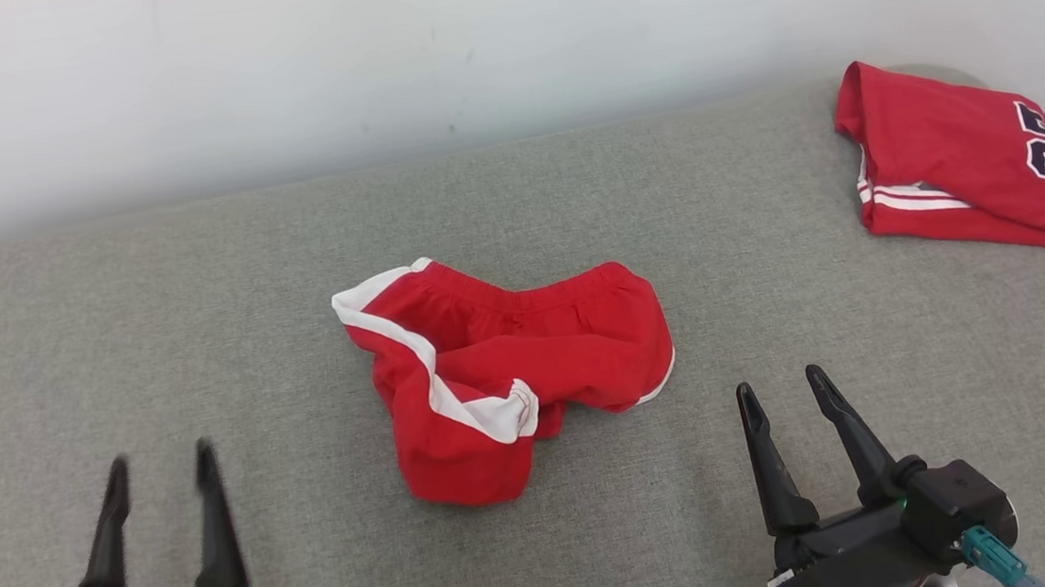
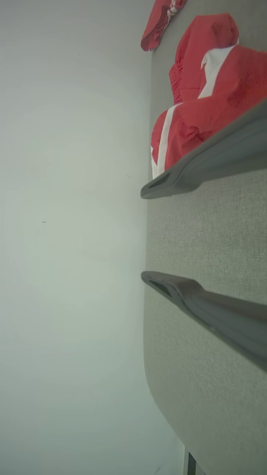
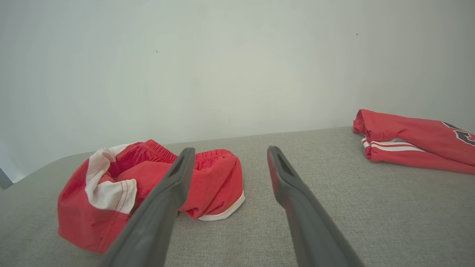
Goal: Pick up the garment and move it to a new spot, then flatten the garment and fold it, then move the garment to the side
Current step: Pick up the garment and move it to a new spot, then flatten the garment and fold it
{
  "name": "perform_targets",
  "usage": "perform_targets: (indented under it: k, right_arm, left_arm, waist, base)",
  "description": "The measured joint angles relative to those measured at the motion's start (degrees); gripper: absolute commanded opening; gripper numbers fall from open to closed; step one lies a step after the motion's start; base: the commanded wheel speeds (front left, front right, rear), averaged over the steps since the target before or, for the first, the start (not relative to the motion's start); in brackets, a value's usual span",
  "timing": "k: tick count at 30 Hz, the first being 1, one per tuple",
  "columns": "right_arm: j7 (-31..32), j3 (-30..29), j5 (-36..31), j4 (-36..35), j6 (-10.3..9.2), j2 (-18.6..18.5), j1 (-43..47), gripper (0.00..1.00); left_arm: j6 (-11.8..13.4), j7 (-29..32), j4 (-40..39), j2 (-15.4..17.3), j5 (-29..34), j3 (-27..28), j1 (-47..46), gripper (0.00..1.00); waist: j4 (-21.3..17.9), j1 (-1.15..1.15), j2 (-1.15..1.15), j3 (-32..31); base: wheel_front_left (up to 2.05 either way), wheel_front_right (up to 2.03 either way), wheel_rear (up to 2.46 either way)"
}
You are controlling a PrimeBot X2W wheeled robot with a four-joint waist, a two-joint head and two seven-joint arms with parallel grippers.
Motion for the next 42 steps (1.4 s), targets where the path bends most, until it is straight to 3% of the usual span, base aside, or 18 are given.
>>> perform_targets:
  k: [9, 19, 42]
  right_arm:
    - [0.00, -0.02, 0.07, 0.60, 0.00, 0.00, 1.18, 1.00]
    - [0.01, -0.20, 0.60, 2.77, 0.00, 0.00, 3.70, 1.00]
    - [0.00, 0.43, 1.91, 4.23, 0.00, 0.01, 5.02, 1.00]
  left_arm:
    - [-3.18, 0.00, 0.00, -5.50, 7.10, 8.02, 7.33, 1.00]
    - [-7.56, -0.01, 1.77, -9.12, 11.32, 11.20, 8.40, 1.00]
    - [-8.39, 0.00, 4.83, -9.77, 12.48, 10.48, 9.26, 1.00]
  waist:
    - [1.20, 0.00, 0.00, -0.35]
    - [3.38, 0.01, 0.00, -1.10]
    - [4.04, 0.00, 0.00, -2.44]
  base:
    - [0.00, 0.00, 0.00]
    - [0.00, 0.00, 0.00]
    - [0.00, 0.00, 0.00]
